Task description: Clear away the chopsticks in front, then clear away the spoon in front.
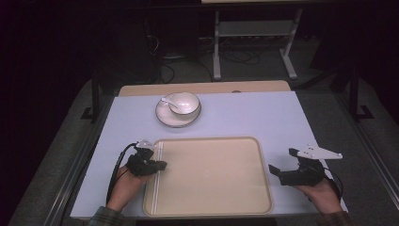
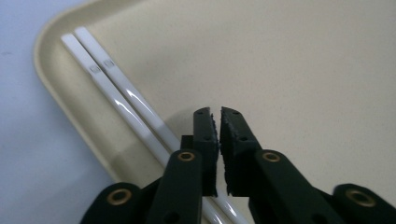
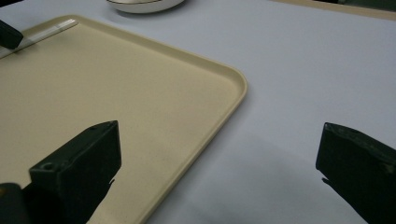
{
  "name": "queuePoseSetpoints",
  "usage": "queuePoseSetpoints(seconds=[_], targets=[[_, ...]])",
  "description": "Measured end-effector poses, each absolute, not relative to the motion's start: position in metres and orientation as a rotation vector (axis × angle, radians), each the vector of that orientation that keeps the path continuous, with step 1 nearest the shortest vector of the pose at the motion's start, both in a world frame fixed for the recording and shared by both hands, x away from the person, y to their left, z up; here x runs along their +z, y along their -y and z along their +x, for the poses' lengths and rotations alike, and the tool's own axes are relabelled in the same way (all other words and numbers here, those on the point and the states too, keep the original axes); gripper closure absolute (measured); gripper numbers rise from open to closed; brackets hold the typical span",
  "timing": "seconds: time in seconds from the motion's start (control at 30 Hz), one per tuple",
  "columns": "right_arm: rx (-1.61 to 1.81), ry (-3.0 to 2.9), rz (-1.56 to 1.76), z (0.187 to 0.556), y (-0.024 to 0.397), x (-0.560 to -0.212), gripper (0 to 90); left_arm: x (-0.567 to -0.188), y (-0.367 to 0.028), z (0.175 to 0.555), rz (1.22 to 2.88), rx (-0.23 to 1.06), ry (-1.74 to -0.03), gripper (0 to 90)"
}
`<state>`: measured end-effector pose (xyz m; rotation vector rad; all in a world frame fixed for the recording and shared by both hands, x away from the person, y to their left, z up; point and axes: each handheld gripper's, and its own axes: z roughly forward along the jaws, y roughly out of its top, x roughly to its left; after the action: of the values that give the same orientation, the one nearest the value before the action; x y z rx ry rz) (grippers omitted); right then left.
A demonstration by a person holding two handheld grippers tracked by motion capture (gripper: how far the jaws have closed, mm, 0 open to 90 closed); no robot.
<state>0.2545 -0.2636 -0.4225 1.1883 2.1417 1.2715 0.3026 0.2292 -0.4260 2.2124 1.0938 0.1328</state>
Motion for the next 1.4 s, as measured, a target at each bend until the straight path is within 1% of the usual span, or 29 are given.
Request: queuePoseSetpoints(seconds=[0.07, 0.13, 0.17, 0.2, 0.37, 0.4, 0.43, 0.47, 0.57, 0.6, 0.63, 0.77, 1.0, 1.03, 1.4], targets=[[1.273, -2.142, 1.187, 0.254, 0.263, -0.422, 0.0, -0.424, -0.231, 0.304, 2.207, 0.146, -1.087, 79.6], [1.273, -2.144, 1.187, 0.254, 0.263, -0.422, 0.0, -0.423, -0.232, 0.304, 2.199, 0.154, -1.085, 72.0], [1.274, -2.144, 1.186, 0.254, 0.263, -0.423, 0.0, -0.421, -0.234, 0.306, 2.186, 0.16, -1.082, 72.0], [1.275, -2.143, 1.188, 0.255, 0.262, -0.423, 0.0, -0.42, -0.235, 0.307, 2.181, 0.168, -1.078, 61.4], [1.276, -2.143, 1.188, 0.256, 0.263, -0.423, 0.0, -0.417, -0.242, 0.311, 2.155, 0.208, -1.057, 41.6], [1.276, -2.143, 1.188, 0.256, 0.263, -0.423, 0.0, -0.416, -0.243, 0.312, 2.148, 0.222, -1.052, 41.6], [1.277, -2.141, 1.191, 0.255, 0.263, -0.423, 0.0, -0.414, -0.246, 0.314, 2.126, 0.219, -1.039, 32.0], [1.281, -2.139, 1.191, 0.255, 0.263, -0.423, 0.0, -0.414, -0.246, 0.314, 2.119, 0.218, -1.037, 27.8], [1.282, -2.138, 1.192, 0.255, 0.263, -0.423, 0.0, -0.412, -0.248, 0.317, 2.103, 0.221, -1.033, 18.1], [1.28, -2.14, 1.189, 0.255, 0.263, -0.423, 0.0, -0.411, -0.248, 0.318, 2.099, 0.224, -1.025, 18.1], [1.278, -2.143, 1.19, 0.256, 0.263, -0.423, 0.0, -0.409, -0.25, 0.322, 2.09, 0.23, -1.018, 13.6], [1.28, -2.14, 1.195, 0.256, 0.263, -0.423, 0.0, -0.406, -0.252, 0.328, 2.074, 0.235, -1.009, 10.9], [1.281, -2.136, 1.201, 0.256, 0.263, -0.423, 0.0, -0.399, -0.257, 0.342, 2.051, 0.243, -1.006, 10.9], [1.28, -2.136, 1.2, 0.256, 0.263, -0.423, 0.0, -0.396, -0.259, 0.349, 2.052, 0.25, -1.007, 11.0], [1.282, -2.135, 1.21, 0.256, 0.262, -0.424, 0.0, -0.383, -0.266, 0.38, 2.027, 0.276, -1.014, 11.3]])
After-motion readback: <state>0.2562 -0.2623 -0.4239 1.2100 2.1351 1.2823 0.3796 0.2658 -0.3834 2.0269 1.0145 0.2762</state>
